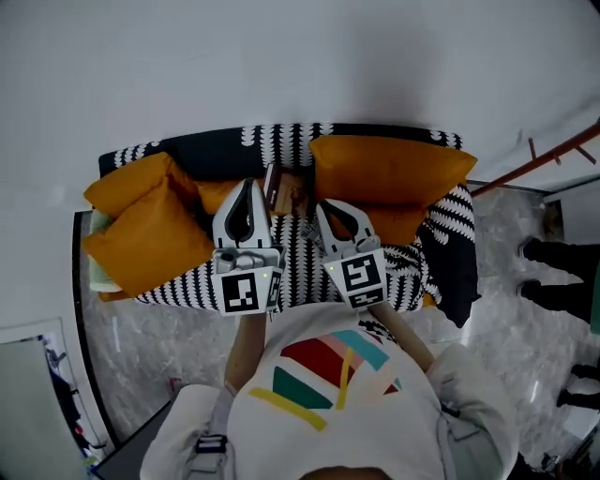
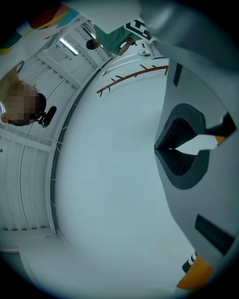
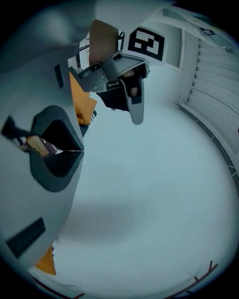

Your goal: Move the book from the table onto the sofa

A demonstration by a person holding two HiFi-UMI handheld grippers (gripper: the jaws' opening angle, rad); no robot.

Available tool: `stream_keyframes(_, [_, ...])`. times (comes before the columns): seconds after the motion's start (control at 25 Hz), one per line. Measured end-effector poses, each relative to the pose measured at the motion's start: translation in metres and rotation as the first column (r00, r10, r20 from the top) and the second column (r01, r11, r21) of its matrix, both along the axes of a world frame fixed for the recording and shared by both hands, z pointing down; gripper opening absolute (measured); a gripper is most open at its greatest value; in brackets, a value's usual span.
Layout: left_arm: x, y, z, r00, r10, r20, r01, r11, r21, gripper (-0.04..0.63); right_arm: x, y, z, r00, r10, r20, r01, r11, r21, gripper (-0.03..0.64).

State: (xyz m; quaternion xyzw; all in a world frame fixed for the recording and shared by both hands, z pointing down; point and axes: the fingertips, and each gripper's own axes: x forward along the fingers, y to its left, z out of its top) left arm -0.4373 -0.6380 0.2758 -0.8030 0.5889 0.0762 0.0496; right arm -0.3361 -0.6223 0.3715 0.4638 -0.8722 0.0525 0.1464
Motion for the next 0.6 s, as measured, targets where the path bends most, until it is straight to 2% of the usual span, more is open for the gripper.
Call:
stream_keyframes(0.12, [0.014,0.003,0.002,1.0,0.027,-0.002,-0.027,1.0,-0.013,0.008,0.008,0.008,0.006,0.995,0.016,-0.102,-0.016,1.0,0.002,0.012])
stream_keyframes(0.2, [0.021,0.006,0.005,0.999,0.048,-0.006,-0.048,0.998,-0.029,0.008,0.013,0.013,0.008,0.991,0.034,-0.133,-0.034,0.999,0.003,0.012])
stream_keyframes(0.36, [0.029,0.008,0.006,0.997,0.073,-0.012,-0.074,0.996,-0.044,0.008,0.021,0.021,0.009,0.991,0.063,-0.118,-0.064,0.998,-0.006,0.012])
stream_keyframes(0.6, [0.026,0.02,0.021,0.997,0.059,-0.041,-0.062,0.994,-0.095,0.008,0.03,0.038,0.019,0.991,0.098,-0.096,-0.101,0.994,-0.032,0.012])
